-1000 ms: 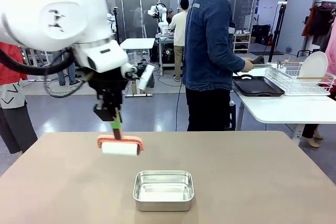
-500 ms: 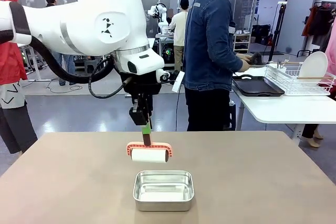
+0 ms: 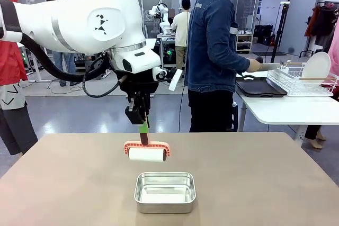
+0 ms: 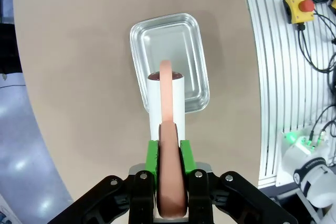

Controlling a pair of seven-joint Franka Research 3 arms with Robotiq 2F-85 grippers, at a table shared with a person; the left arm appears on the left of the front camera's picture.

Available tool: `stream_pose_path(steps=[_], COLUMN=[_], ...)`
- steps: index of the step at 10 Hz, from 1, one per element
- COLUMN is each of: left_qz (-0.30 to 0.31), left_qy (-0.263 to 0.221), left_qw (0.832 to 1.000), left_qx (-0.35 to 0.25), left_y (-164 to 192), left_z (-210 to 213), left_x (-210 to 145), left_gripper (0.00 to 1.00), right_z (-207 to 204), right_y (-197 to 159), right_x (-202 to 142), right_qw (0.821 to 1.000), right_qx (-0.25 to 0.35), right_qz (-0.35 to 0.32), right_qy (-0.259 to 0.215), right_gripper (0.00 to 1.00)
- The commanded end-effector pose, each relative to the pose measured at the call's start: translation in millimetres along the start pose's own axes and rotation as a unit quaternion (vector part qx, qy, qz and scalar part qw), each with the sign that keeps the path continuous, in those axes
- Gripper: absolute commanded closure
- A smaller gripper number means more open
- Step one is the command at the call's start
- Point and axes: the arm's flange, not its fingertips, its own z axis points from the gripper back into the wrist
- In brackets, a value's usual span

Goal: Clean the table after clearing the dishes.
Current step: Place the Lint Roller back on top of the Airtight Container.

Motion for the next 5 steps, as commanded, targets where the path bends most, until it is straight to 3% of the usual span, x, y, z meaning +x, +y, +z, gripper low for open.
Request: stream_pose_path(steps=[1,5], left_qz=[0.004,0.024], left_qy=[-0.021,-0.031], left_qw=[1.0,0.996], left_qx=[-0.019,-0.075], left_y=[13,36], left_z=[-17,-63], left_x=[6,25], left_gripper=[0.79,0.79], right_z=[0,0], right_y=[2,2], right_x=[0,0], right_qw=[1.0,1.0], right_qx=[0.006,0.006], right_qz=[0.003,0.003], right_qy=[-0.007,-0.007], right_gripper=[0.0,0.0])
